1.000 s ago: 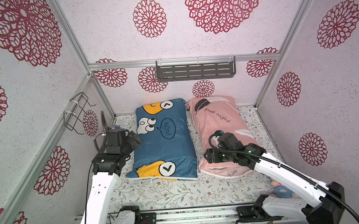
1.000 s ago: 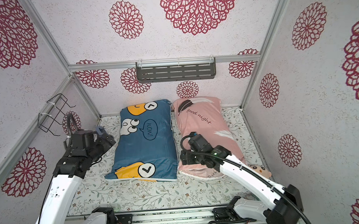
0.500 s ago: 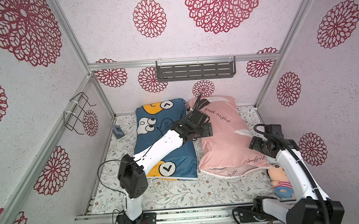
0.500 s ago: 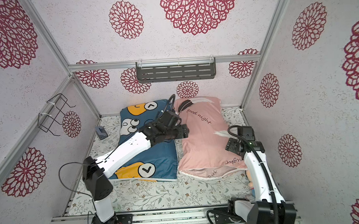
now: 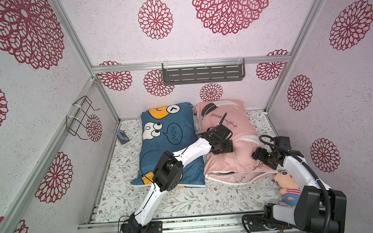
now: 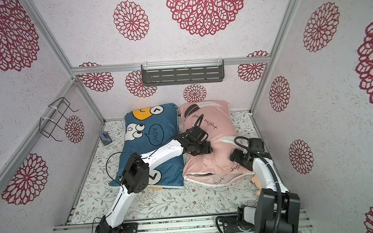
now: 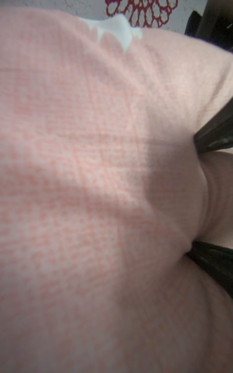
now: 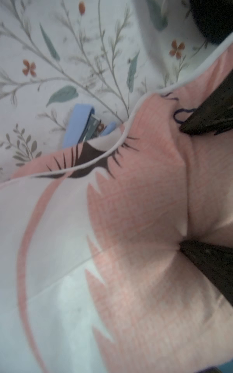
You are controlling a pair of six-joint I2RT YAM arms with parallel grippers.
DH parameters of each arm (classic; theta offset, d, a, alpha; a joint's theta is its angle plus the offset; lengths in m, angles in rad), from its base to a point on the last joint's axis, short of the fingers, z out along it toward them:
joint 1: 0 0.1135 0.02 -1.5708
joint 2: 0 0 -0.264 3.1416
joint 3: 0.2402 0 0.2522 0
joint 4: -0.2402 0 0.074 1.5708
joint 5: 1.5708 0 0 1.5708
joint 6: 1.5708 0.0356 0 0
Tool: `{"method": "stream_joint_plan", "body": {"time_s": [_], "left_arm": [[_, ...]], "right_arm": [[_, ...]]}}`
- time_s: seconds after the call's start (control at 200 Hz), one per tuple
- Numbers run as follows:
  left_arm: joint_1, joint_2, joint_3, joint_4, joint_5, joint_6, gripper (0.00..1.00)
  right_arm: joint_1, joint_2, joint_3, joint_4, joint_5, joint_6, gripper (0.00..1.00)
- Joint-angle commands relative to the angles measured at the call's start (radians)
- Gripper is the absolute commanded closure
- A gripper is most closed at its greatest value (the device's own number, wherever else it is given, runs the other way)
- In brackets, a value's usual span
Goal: Zip up pillowcases
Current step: Adjust the pillowcase at the center of the board.
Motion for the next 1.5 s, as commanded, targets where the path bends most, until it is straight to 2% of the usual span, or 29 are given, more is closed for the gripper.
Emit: {"method": "stream_joint_plan", "body": {"time_s": [0.0, 0.2, 0.27, 0.355, 0.42, 0.53, 0.641, 0.751, 0.846, 1.066, 1.291, 1.496], "left_arm": [[0.01, -0.062, -0.015, 0.004, -0.056, -0.017, 0.25], [0.009, -0.176, -0.043, -0.032, -0.221, 0.049, 0.21], [0.011, -0.157, -0.063, 0.017, -0.191, 0.031, 0.21], [0.04, -0.052, -0.042, 0.025, -0.129, -0.022, 0.23], [0.074, 0.018, -0.051, 0.051, -0.087, -0.072, 0.24], [0.124, 0.076, -0.13, 0.141, -0.052, -0.149, 0.26], [0.158, 0.104, -0.172, 0.18, -0.037, -0.177, 0.26], [0.179, 0.115, -0.183, 0.193, -0.033, -0.182, 0.27], [0.194, 0.109, -0.184, 0.205, -0.03, -0.179, 0.27], [0.205, 0.11, -0.178, 0.22, -0.012, -0.172, 0.27], [0.213, 0.1, -0.197, 0.233, -0.002, -0.169, 0.27], [0.217, 0.075, -0.222, 0.249, -0.007, -0.178, 0.27]], "right_arm": [[0.109, 0.019, -0.005, 0.041, -0.195, 0.037, 0.15], [0.27, 0.03, 0.035, 0.048, -0.211, 0.065, 0.15], [0.304, 0.013, 0.047, 0.038, -0.221, 0.069, 0.15], [0.317, -0.034, 0.05, -0.004, -0.227, 0.075, 0.15], [0.308, -0.089, 0.055, -0.086, -0.167, 0.074, 0.14], [0.231, -0.195, 0.059, -0.237, -0.054, 0.065, 0.13], [0.069, -0.292, 0.062, -0.331, -0.014, 0.041, 0.11], [-0.05, -0.35, 0.072, -0.364, -0.027, 0.056, 0.07], [-0.1, -0.383, 0.052, -0.357, -0.093, 0.088, 0.08], [-0.105, -0.505, -0.078, -0.359, -0.252, 0.202, 0.19], [-0.104, -0.591, -0.175, -0.37, -0.252, 0.232, 0.3], [-0.104, -0.612, -0.231, -0.249, -0.221, 0.286, 0.49]]}}
